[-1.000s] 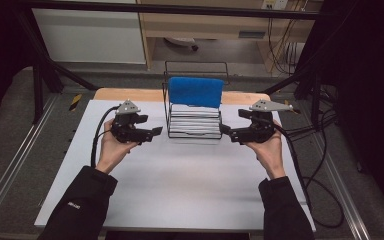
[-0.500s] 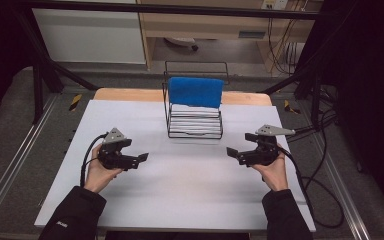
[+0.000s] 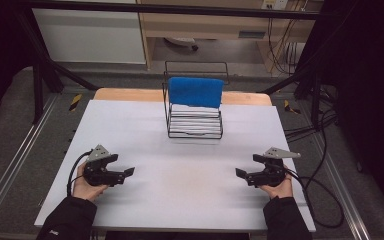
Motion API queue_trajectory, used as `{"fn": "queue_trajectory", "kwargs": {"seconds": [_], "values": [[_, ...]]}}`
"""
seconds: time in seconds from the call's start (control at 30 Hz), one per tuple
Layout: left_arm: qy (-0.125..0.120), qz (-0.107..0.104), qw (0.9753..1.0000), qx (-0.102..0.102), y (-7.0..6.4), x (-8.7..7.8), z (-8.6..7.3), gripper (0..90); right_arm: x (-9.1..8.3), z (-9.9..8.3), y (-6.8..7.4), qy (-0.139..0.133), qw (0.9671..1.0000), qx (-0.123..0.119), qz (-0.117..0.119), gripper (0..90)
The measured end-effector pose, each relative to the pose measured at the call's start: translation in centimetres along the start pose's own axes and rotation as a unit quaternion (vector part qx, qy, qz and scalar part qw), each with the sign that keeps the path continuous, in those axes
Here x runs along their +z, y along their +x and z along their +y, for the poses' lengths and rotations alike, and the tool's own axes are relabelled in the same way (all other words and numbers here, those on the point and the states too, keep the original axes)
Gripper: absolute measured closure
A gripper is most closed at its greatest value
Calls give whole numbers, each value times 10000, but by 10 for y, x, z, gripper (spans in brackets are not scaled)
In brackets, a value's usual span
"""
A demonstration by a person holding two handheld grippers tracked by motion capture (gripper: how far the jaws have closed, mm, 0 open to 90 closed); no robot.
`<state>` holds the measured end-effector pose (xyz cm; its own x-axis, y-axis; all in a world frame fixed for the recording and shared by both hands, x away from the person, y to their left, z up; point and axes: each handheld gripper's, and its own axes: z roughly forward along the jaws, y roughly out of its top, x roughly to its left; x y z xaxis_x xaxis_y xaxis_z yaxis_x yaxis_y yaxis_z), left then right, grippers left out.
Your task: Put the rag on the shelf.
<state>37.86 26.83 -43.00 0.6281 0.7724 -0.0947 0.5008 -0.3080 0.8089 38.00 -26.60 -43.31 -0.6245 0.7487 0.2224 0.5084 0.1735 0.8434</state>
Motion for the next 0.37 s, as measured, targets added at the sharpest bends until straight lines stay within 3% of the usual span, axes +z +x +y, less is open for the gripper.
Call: {"fn": "queue_trajectory", "kwargs": {"seconds": [0.17,0.37], "values": [[-55,0,10000,-75,4,-5,-8,133,-6,-13,-5,32,10000,67,-41,4],[-145,15,9999,-53,5,-9,-11,133,-8,-15,-4,17,10000,53,-14,4]]}}
